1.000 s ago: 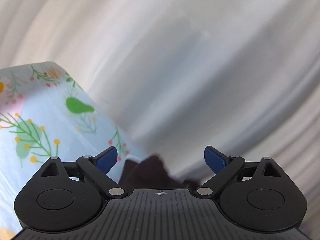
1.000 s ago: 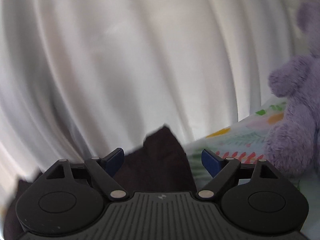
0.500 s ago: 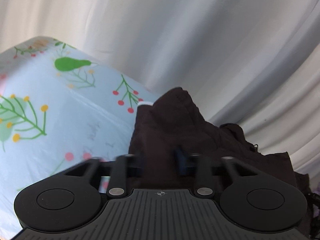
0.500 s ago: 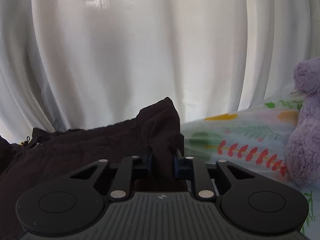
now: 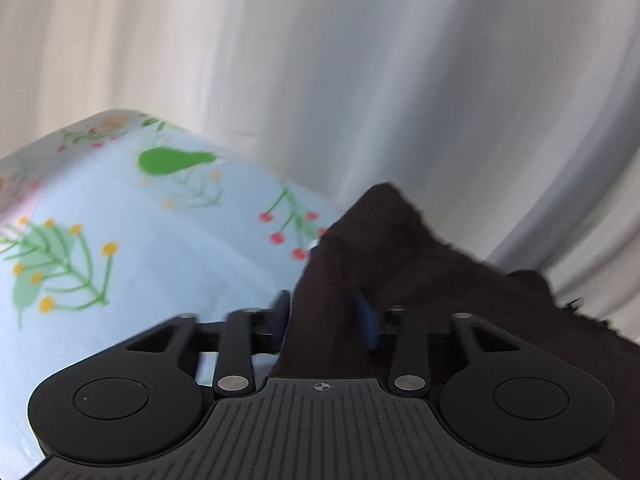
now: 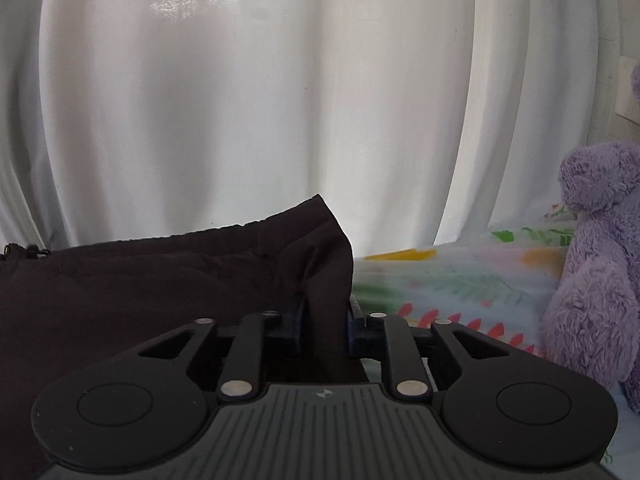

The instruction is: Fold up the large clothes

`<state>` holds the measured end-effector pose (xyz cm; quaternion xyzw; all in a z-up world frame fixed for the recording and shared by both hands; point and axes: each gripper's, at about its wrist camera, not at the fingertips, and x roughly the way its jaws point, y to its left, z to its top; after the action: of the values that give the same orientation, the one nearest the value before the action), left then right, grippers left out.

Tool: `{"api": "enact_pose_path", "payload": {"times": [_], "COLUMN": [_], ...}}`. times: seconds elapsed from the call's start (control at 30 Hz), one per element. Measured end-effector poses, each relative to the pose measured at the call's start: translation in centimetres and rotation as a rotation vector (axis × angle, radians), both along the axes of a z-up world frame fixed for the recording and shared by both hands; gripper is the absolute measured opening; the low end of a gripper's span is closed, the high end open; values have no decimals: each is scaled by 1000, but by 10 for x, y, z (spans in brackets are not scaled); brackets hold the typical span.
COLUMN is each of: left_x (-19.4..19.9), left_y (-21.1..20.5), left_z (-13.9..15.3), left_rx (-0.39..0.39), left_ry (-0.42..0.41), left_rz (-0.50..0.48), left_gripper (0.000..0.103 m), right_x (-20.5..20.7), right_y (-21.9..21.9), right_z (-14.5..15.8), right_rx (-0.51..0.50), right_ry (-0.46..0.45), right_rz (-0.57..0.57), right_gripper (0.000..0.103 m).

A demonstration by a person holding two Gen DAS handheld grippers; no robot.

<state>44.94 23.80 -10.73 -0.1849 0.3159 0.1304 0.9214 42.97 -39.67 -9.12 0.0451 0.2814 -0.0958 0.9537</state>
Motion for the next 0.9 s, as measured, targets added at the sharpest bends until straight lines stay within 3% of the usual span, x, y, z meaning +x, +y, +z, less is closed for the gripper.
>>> {"api": "enact_pose_path", "payload": {"times": [0.03, 0.1, 0.17, 0.23, 0.3, 0.4, 0.47, 0.53, 0.6, 0.7, 0.77, 0.83, 0.9], "left_x": [-4, -16, -27, -29, -22, 1, 23, 47, 67, 89, 95, 92, 98], "left_y": [4, 12, 8, -16, -54, -116, -147, -163, -171, -168, -148, -130, -120], "left_z": [2, 15, 38, 66, 86, 91, 80, 63, 42, 6, -13, -19, -23], "left_rx": [-9, -32, 9, 18, -25, -48, -5, 30, 110, 175, 65, -52, -112], "left_ry": [-1, -12, -48, -135, -215, -287, -290, -289, -271, -180, -140, -183, -193], "left_rz": [27, 67, 100, 49, -31, -160, -203, -220, -218, -230, -231, -235, -256], "left_gripper": [64, 68, 66, 70, 84, 93, 93, 93, 93, 93, 93, 93, 93], "right_x": [-4, -18, -23, -13, 2, 25, 34, 48, 62, 68, 66, 69, 67], "right_y": [-2, -4, 8, 49, 102, 169, 192, 190, 168, 126, 88, 40, 20], "right_z": [8, 31, 48, 50, 38, 3, -14, -25, -42, -47, -52, -64, -59], "right_rx": [11, 73, 260, 459, 659, 863, 864, 856, 939, 858, 754, 843, 765], "right_ry": [-21, -109, -174, -147, -75, 57, 76, 89, 111, 27, 4, -24, -56], "right_rz": [-14, -36, 32, 210, 401, 483, 479, 456, 416, 399, 300, 237, 211], "right_gripper": [38, 39, 40, 40, 39, 34, 30, 12, 0, 0, 0, 0, 0]}}
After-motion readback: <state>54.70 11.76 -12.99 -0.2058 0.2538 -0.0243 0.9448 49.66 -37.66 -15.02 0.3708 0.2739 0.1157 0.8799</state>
